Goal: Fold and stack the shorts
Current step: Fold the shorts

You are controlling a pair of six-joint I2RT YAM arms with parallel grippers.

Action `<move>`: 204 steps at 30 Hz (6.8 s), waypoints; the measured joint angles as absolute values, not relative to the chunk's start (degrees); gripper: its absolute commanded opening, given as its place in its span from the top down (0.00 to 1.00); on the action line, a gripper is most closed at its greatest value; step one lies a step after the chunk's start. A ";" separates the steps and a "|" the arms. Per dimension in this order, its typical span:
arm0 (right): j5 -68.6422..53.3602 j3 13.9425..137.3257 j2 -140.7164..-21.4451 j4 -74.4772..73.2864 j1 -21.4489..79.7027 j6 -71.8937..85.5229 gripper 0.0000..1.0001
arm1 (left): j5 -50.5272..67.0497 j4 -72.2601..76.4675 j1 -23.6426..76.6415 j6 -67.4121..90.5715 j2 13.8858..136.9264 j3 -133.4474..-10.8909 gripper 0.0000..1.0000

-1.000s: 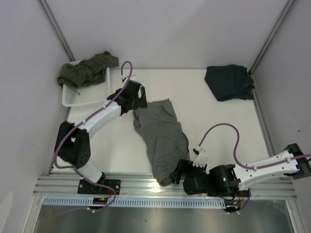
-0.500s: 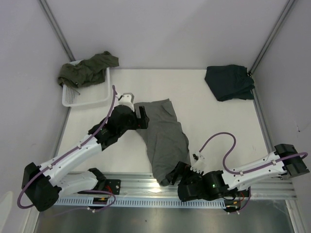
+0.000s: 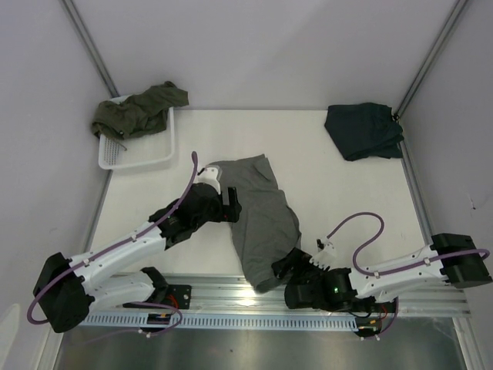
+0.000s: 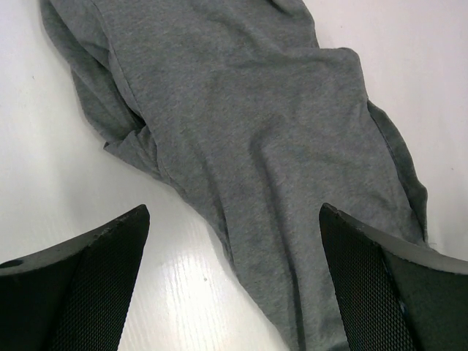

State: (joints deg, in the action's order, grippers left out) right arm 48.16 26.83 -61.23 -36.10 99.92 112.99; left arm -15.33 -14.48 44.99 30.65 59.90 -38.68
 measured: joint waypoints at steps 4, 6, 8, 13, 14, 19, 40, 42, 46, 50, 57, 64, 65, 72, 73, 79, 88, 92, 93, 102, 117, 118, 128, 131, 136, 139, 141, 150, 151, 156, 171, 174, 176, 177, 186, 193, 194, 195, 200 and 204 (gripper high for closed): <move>46.70 24.16 -61.39 -30.04 95.09 113.01 0.19 | -15.44 -14.15 44.99 30.72 60.31 -38.68 0.01; 46.19 23.88 -61.80 -28.58 93.89 113.19 0.32 | -15.73 -14.17 44.99 31.00 60.47 -38.68 0.01; 45.52 23.88 -61.78 -27.27 91.92 113.21 0.46 | -16.14 -14.17 44.99 31.07 60.49 -38.68 0.01; 39.68 23.00 -57.91 -21.52 77.87 112.79 0.76 | -16.56 -14.24 44.99 31.07 60.49 -38.68 0.01; 37.82 22.57 -56.77 -19.92 73.71 111.42 0.80 | -16.64 -14.24 44.99 31.07 60.49 -38.68 0.01; 26.39 22.70 -54.89 -15.92 52.64 98.24 1.00 | -17.39 -14.26 44.99 31.07 60.42 -38.68 0.01; -5.32 48.58 -74.17 -22.61 17.15 37.21 0.00 | -14.52 -9.23 51.66 32.01 75.20 -46.09 0.01; -8.36 46.48 -70.19 -22.24 13.93 35.70 0.00 | -14.33 -8.56 52.36 32.05 77.87 -48.75 0.01; -12.97 41.67 -64.07 -22.17 8.93 33.93 0.00 | -14.11 -7.40 53.76 32.08 83.81 -53.98 0.01; -18.85 35.00 -62.48 -19.25 7.84 34.11 0.01 | -12.75 -6.70 55.29 32.58 88.75 -58.08 0.03; -27.29 21.10 -62.50 -7.84 7.40 40.51 0.01 | -10.00 -0.99 59.27 35.09 93.08 -58.48 0.10; -29.87 17.56 -63.70 4.89 7.01 45.34 0.01 | -9.91 2.52 61.54 37.98 97.76 -57.10 0.18; -29.82 16.93 -62.85 5.65 6.83 45.84 0.01 | -10.31 3.11 61.54 38.70 97.80 -55.90 0.19; -27.81 16.10 -52.25 5.37 5.78 46.61 0.00 | -11.84 4.62 60.42 40.71 94.65 -50.17 0.29; -27.79 16.12 -52.12 5.58 5.76 46.63 0.00 | -11.86 4.86 60.27 40.62 94.26 -50.17 0.29; -28.53 16.38 -61.58 6.76 5.78 46.96 0.00 | -11.11 6.76 59.96 40.53 92.90 -50.02 0.20; -28.47 14.17 -63.61 12.82 9.19 50.24 0.01 | -6.20 7.44 58.13 40.12 86.91 -49.08 0.31; -27.75 13.04 -62.65 15.66 10.70 52.07 0.01 | -4.64 7.55 53.56 39.42 84.18 -47.44 0.38; -27.38 12.82 -62.24 16.34 11.09 52.62 0.00 | -4.25 7.62 52.34 39.11 84.25 -47.22 0.40; -22.68 11.29 -55.07 17.98 14.22 55.94 0.01 | 0.89 9.47 52.07 37.91 92.49 -47.29 0.62; -19.84 14.72 -70.13 22.83 19.81 58.08 0.01 | 0.12 8.43 57.36 36.95 99.15 -51.24 0.66; -19.68 14.72 -69.30 21.87 19.75 57.91 0.01 | -0.03 8.43 57.43 36.93 99.15 -51.24 0.66; -19.57 15.73 -54.70 7.90 13.74 52.64 0.01 | -1.10 8.93 57.91 36.58 100.86 -51.20 0.67; -20.91 15.59 -55.44 7.62 10.79 51.16 0.00 | -1.10 9.06 57.93 36.58 101.01 -51.18 0.67; -23.49 13.43 -61.82 11.33 9.98 50.65 0.00 | -1.30 9.61 58.00 36.62 101.60 -51.16 0.70; -25.28 13.15 -65.25 16.86 9.91 50.94 0.00 | -1.52 10.79 58.02 36.86 101.71 -50.50 0.71; -26.35 13.02 -67.48 20.47 9.96 51.31 0.01 | -1.63 11.53 58.02 37.10 101.71 -50.09 0.71; -25.67 15.27 -75.13 28.32 14.31 51.33 0.02 | -2.74 12.47 58.52 37.47 101.73 -49.67 0.71; -25.15 15.99 -75.59 27.79 15.00 51.00 0.04 | -2.74 12.58 58.52 37.52 101.78 -49.65 0.71; -22.83 17.54 -76.34 24.10 16.80 48.77 0.58 | -2.55 13.21 58.52 37.54 102.13 -49.63 0.71; -18.55 34.63 -75.57 -8.03 13.52 39.09 1.00 | -3.55 4.34 57.87 35.90 87.33 -46.83 0.36; -16.34 40.40 -74.81 -17.04 11.81 35.09 0.97 | -2.44 2.87 53.21 34.76 79.70 -45.91 0.35; -14.79 43.77 -75.20 -22.57 11.16 32.49 1.00 | -1.96 2.20 47.66 33.87 76.36 -45.43 0.34; -13.98 45.15 -75.81 -25.02 10.92 31.44 1.00 | -1.93 1.69 44.99 33.32 75.18 -45.10 0.34; -12.34 52.34 -82.56 -39.99 9.50 26.68 1.00 | -7.68 -1.65 33.50 28.03 75.33 -44.60 0.34; -12.56 53.12 -76.51 -46.19 10.31 25.80 1.00 | -6.63 -2.28 29.95 26.61 86.94 -50.61 0.32; -12.38 53.10 -75.37 -46.92 10.74 25.82 1.00 | -6.33 -2.42 28.88 26.39 88.53 -52.07 0.32; -12.21 53.06 -74.39 -47.40 11.31 25.82 1.00 | -5.89 -3.33 27.42 26.02 90.59 -54.41 0.32; -11.20 53.04 -72.84 -48.99 14.92 25.89 1.00 | -3.03 -3.92 22.46 20.38 99.88 -68.45 0.31; -10.28 52.88 -72.93 -49.47 17.54 26.06 1.00 | 4.38 -3.36 20.91 14.48 104.25 -75.88 0.34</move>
State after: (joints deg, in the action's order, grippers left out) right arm -10.28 52.88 -72.93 -49.47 17.54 26.06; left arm 4.38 -3.36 20.91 14.48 104.25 -75.88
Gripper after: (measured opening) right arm 0.047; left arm 0.672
